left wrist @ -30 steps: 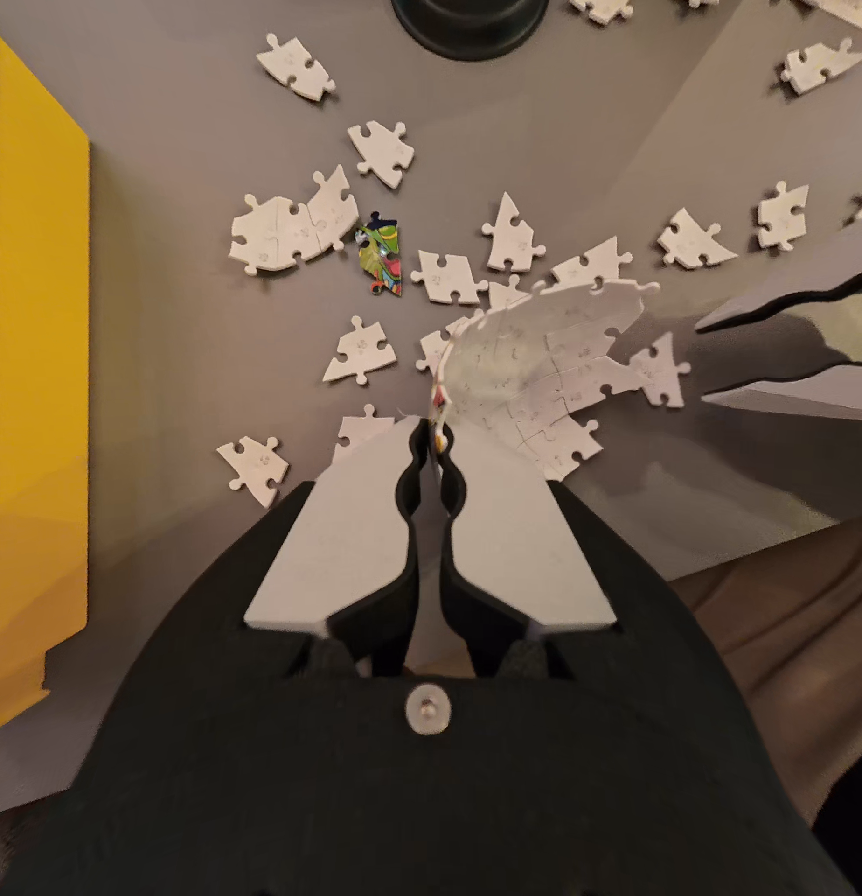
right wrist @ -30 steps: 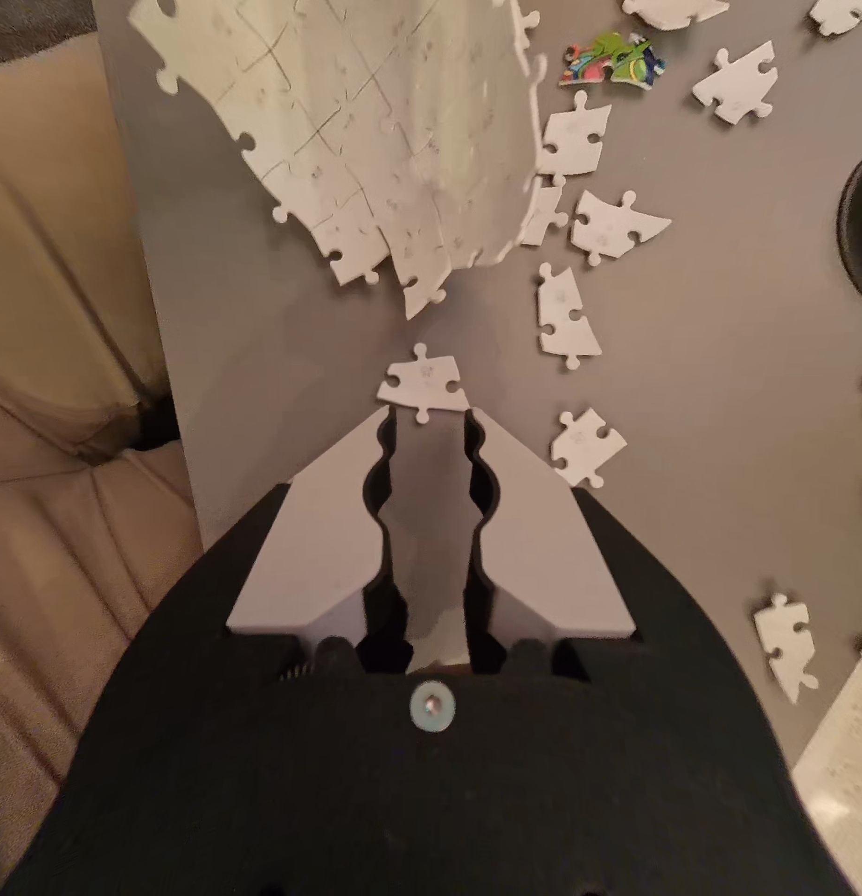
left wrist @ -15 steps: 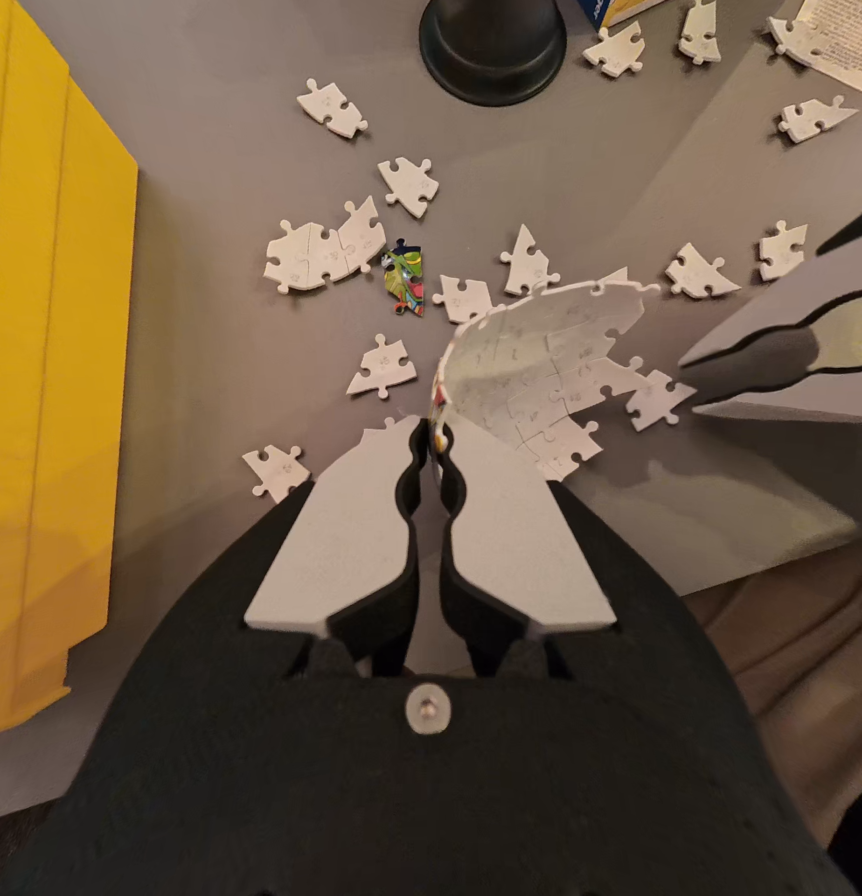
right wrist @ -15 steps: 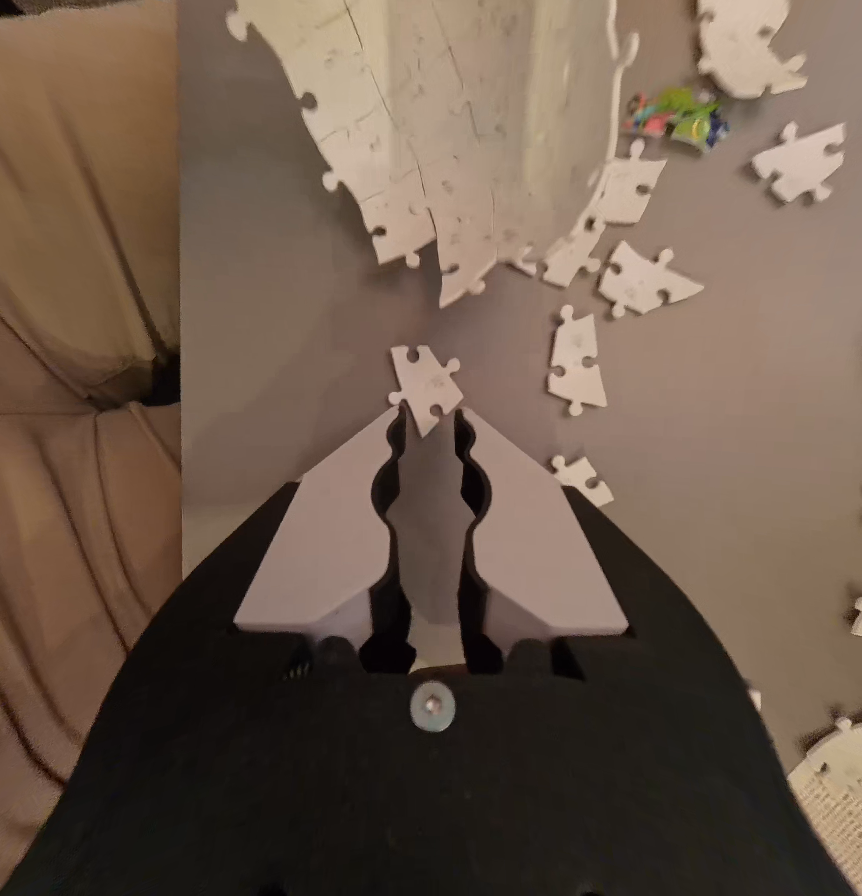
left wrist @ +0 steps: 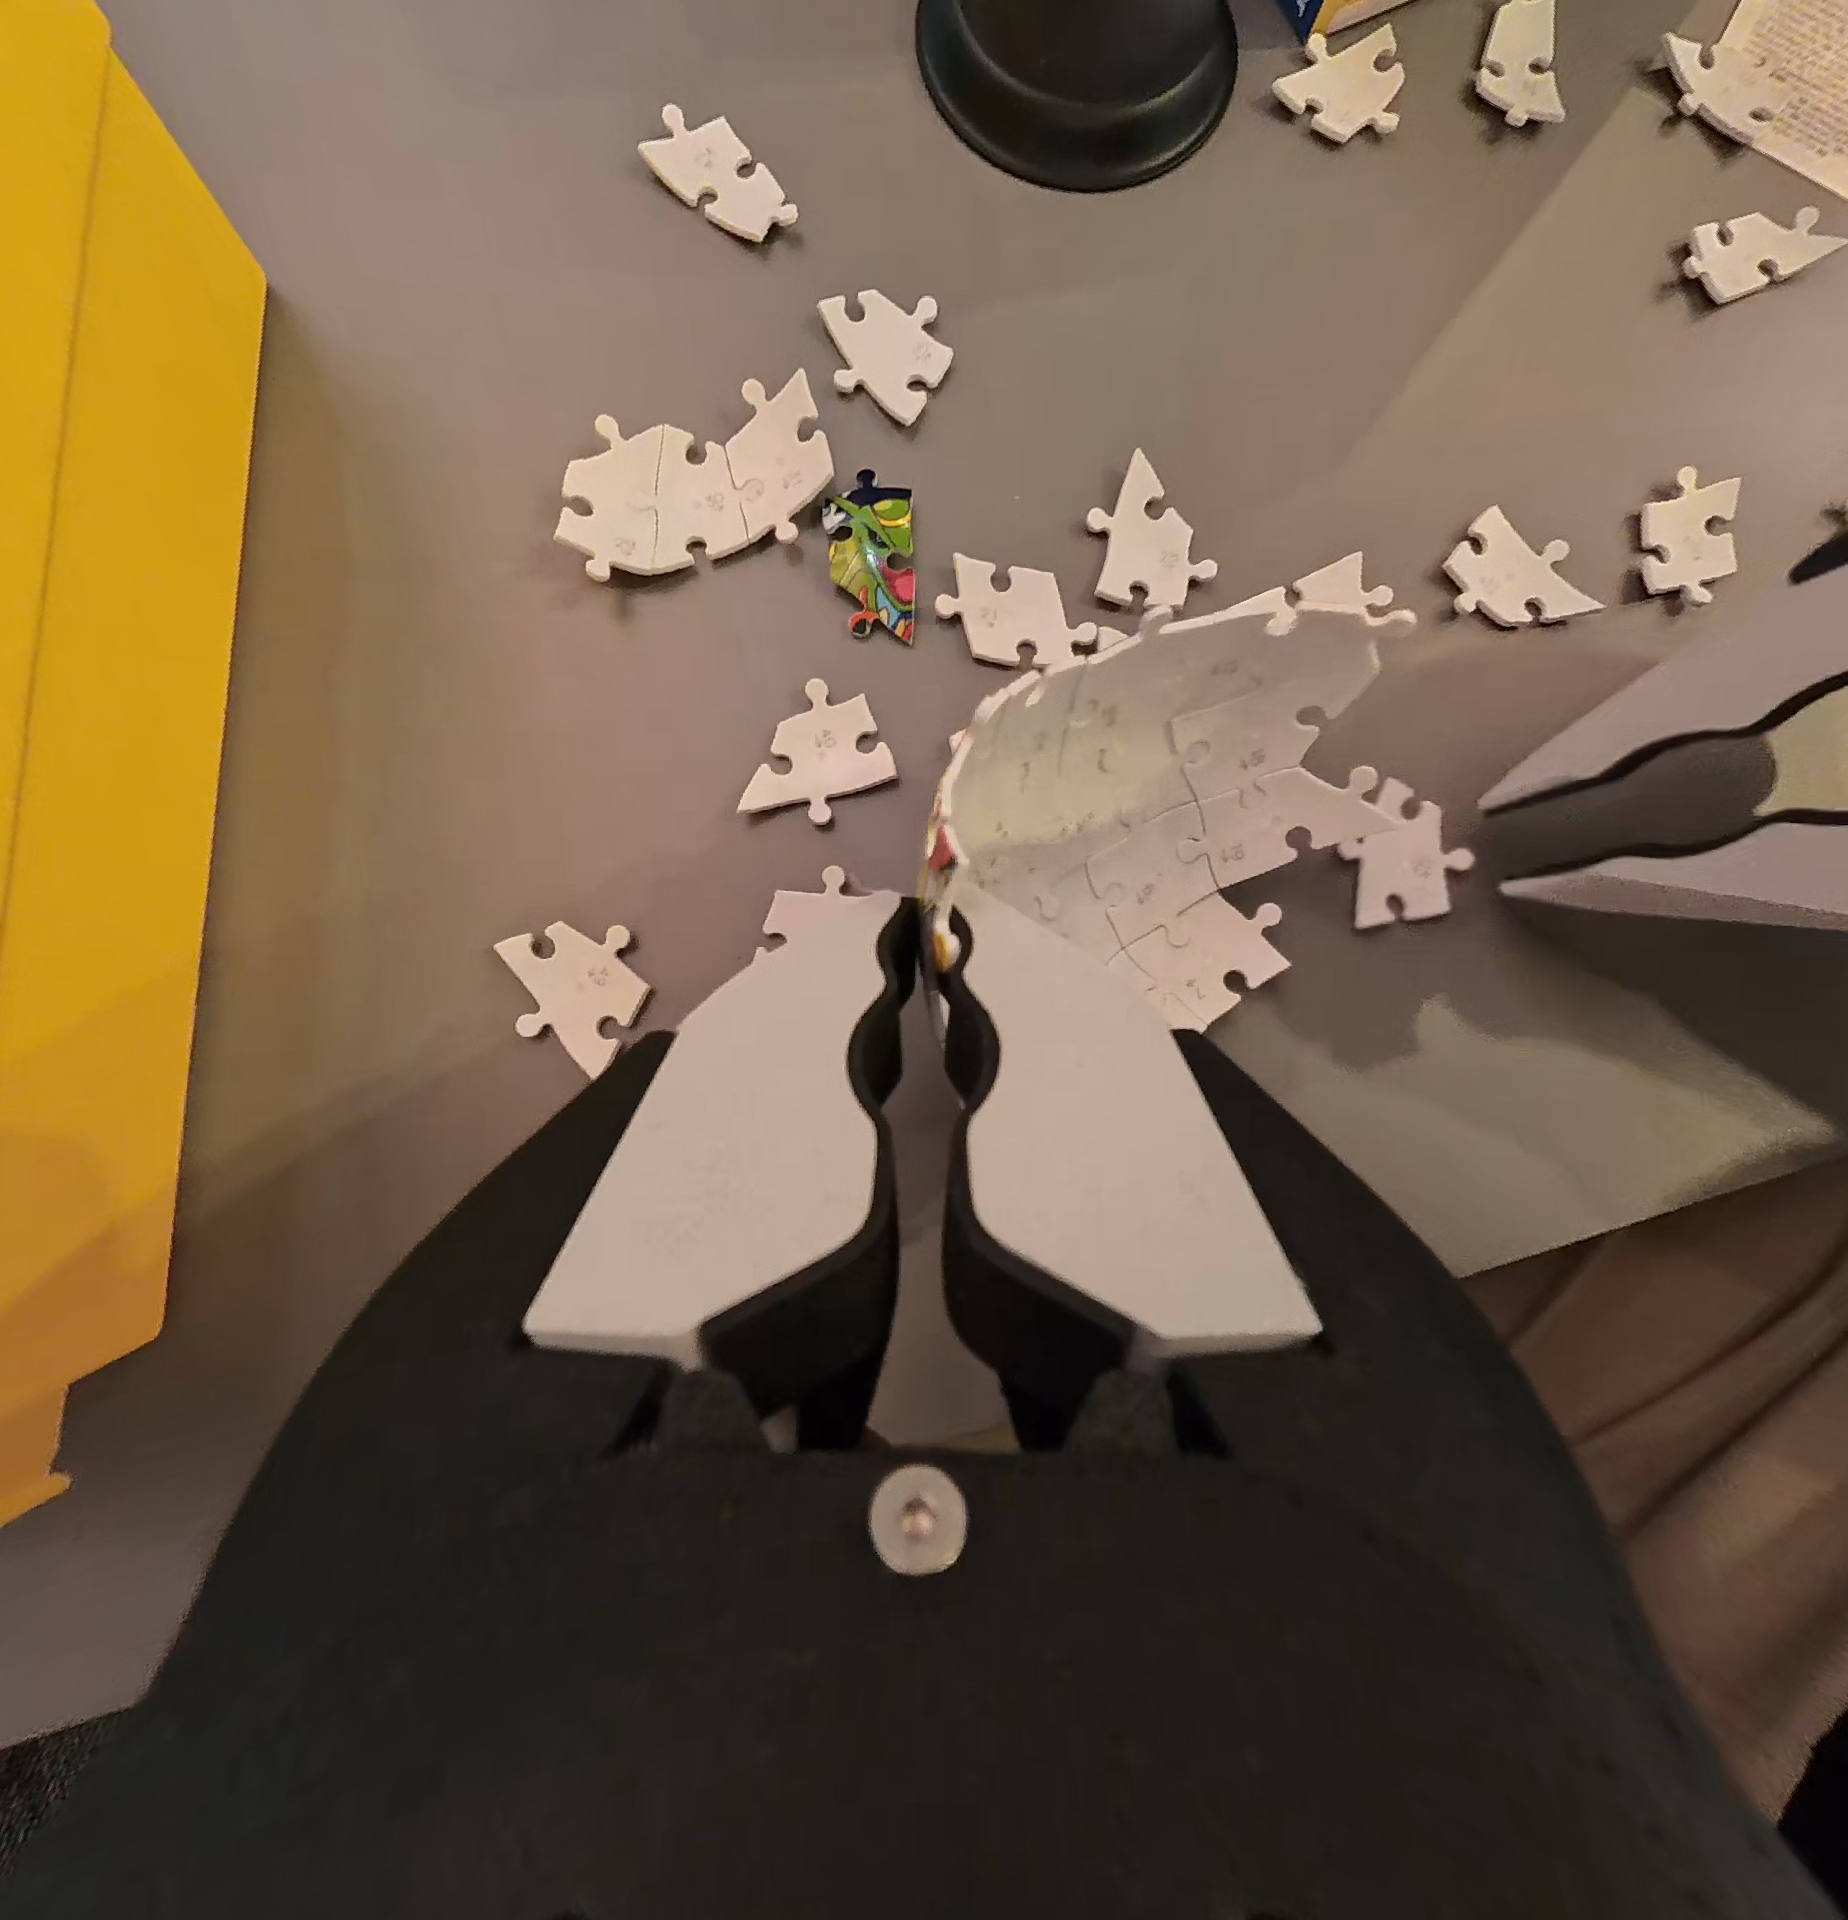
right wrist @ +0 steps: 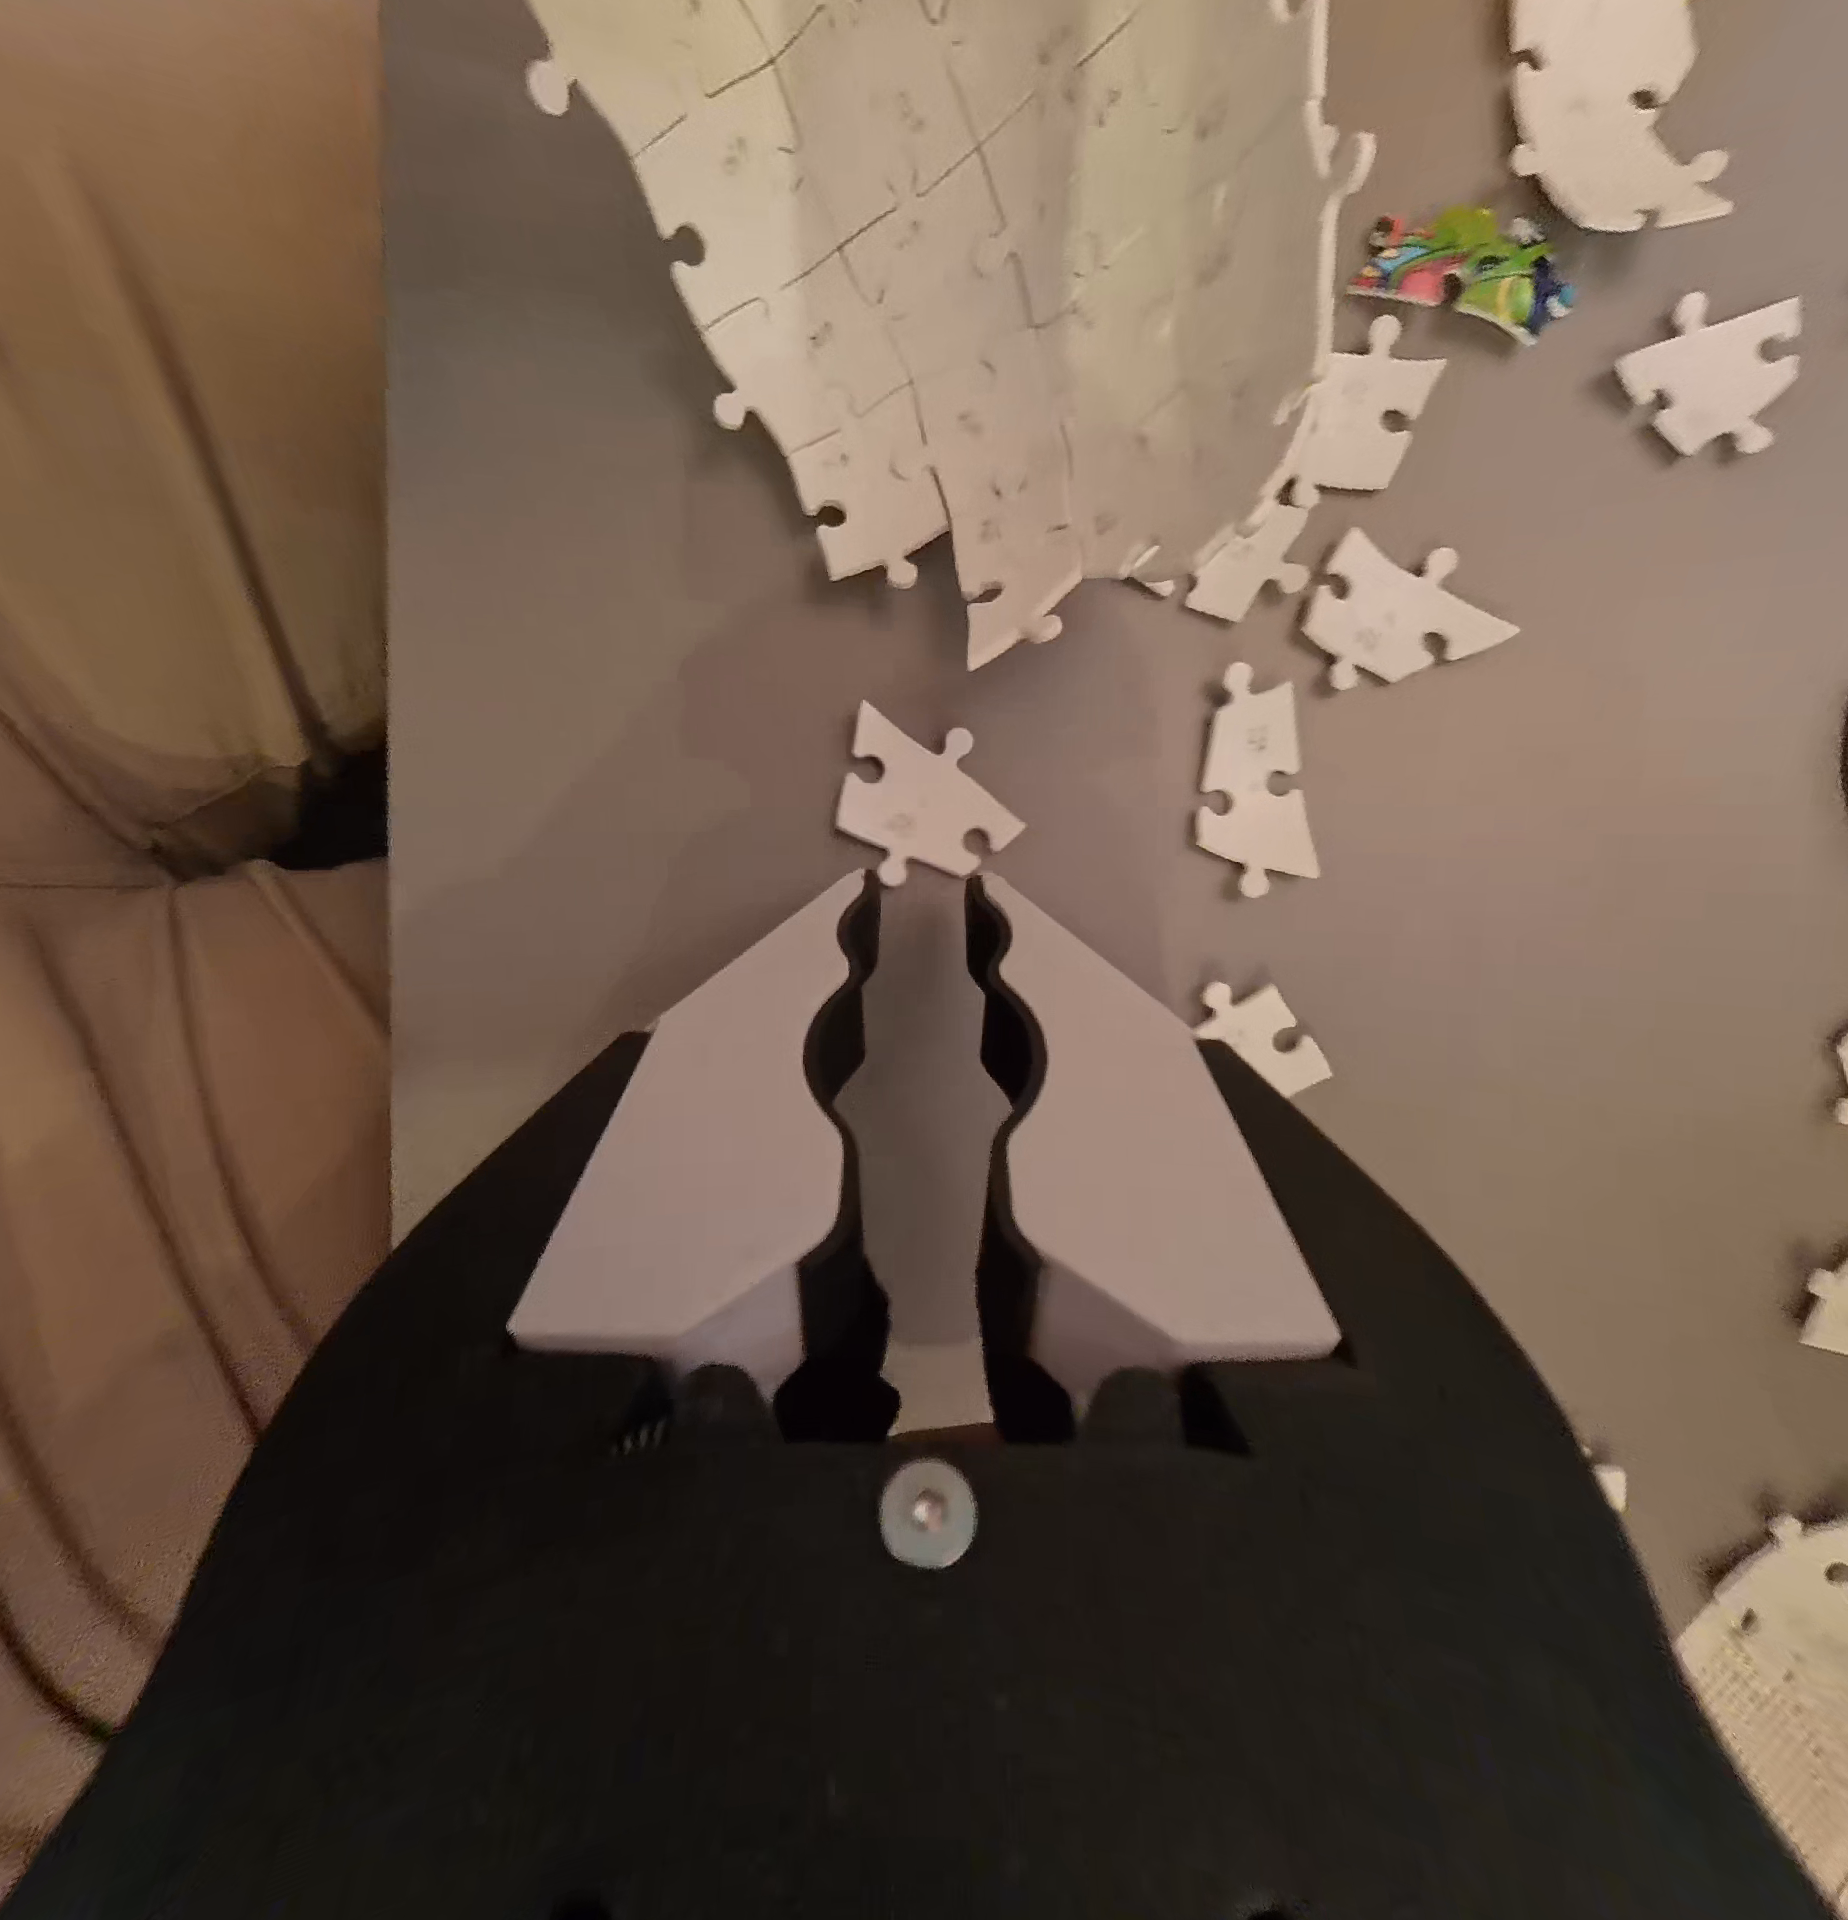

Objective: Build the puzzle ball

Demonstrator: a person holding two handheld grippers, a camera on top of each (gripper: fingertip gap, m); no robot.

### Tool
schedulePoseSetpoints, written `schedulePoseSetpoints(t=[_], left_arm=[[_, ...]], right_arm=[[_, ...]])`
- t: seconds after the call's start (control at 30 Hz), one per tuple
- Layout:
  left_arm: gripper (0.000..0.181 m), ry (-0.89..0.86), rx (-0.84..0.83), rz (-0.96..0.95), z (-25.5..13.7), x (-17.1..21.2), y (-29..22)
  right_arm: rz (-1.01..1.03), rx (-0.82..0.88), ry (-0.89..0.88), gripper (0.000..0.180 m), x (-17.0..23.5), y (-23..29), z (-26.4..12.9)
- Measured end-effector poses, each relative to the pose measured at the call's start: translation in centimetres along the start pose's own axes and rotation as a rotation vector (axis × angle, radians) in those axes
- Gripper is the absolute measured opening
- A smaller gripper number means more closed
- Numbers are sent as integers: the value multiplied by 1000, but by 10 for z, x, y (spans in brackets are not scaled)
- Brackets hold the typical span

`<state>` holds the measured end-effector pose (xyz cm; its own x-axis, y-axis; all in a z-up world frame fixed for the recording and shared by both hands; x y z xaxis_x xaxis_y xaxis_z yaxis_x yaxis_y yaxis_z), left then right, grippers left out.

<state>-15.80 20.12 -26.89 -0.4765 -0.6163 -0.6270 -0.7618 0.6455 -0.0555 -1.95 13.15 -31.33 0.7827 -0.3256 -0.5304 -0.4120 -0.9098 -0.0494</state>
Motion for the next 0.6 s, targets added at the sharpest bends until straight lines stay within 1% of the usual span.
schedulePoseSetpoints(t=[0.1,0.17,0.37,0.6], left_arm=[[3,-9,1,-4,1,-1,-1],[3,-11,3,-8,2,-1,-2],[3,7,4,-11,4,0,-5],[3,63,3,14,6,-4,-16]], right_arm=[[-4,19,19,16,3,-4,4],[-6,-1,29,13,4,0,8],[-4,-20,18,14,1,6,11],[-20,-6,-20,14,-4,4,-1]])
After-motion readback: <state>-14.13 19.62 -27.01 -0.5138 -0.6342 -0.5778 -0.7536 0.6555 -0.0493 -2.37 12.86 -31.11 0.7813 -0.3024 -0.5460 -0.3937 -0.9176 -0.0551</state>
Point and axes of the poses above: each gripper's, where its closed fingertips meet, z out along the fingers, x out of its underside, y = z × x across the jaws, the point moved 2 cm from there along -z, back along the fingers
